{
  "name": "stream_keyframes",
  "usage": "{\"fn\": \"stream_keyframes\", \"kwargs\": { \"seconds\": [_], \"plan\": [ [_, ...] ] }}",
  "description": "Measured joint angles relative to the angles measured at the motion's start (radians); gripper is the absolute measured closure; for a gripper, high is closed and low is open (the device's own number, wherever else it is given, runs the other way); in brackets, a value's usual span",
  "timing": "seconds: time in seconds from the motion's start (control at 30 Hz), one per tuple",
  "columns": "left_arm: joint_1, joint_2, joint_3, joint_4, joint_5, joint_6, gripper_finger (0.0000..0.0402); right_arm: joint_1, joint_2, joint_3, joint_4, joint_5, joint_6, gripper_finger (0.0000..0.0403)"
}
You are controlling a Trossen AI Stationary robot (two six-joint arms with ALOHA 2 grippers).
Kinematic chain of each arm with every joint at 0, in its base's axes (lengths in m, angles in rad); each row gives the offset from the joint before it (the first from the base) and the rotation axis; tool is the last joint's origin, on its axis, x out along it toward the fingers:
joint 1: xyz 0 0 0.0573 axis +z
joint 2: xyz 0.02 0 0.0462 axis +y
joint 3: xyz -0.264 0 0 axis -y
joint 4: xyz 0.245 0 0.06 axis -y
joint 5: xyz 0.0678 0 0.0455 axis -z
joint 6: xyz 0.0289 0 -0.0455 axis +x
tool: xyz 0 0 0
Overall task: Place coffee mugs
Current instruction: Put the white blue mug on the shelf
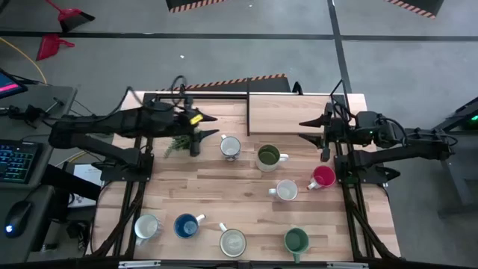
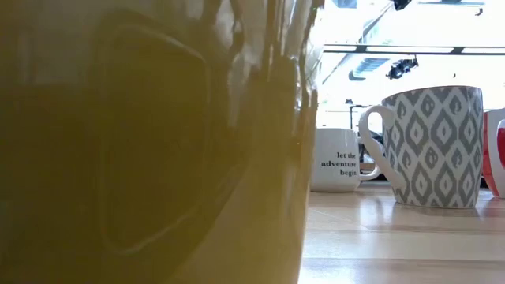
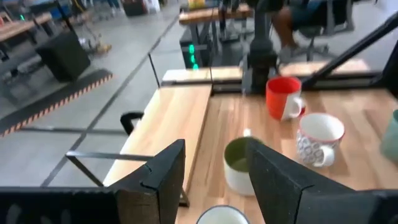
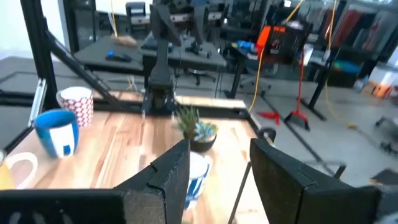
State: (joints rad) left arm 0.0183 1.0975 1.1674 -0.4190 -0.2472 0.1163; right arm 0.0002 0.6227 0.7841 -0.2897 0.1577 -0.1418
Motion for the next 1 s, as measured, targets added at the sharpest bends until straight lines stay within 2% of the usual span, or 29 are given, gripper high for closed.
{"fn": "stream_keyframes", "kwargs": {
  "seconds": [0.17, 0.4, 0.63, 1.0],
  "plan": [
    [0.043, 0.112, 0.071, -0.101, 0.037, -0.012, 0.0243, 0.000, 0.000, 0.000, -0.101, -0.002, 0.050, 0.0245],
    [0.095, 0.226, 0.081, -0.196, 0.146, -0.039, 0.0243, 0.000, 0.000, 0.000, -0.254, -0.010, 0.110, 0.0245],
    [0.120, 0.356, 0.081, -0.269, 0.152, -0.063, 0.0243, 0.000, 0.000, 0.000, -0.368, -0.019, 0.170, 0.0245],
    [0.116, 0.555, 0.081, -0.265, 0.152, -0.064, 0.0243, 0.000, 0.000, 0.000, -0.380, -0.019, 0.169, 0.0245]
  ]
}}
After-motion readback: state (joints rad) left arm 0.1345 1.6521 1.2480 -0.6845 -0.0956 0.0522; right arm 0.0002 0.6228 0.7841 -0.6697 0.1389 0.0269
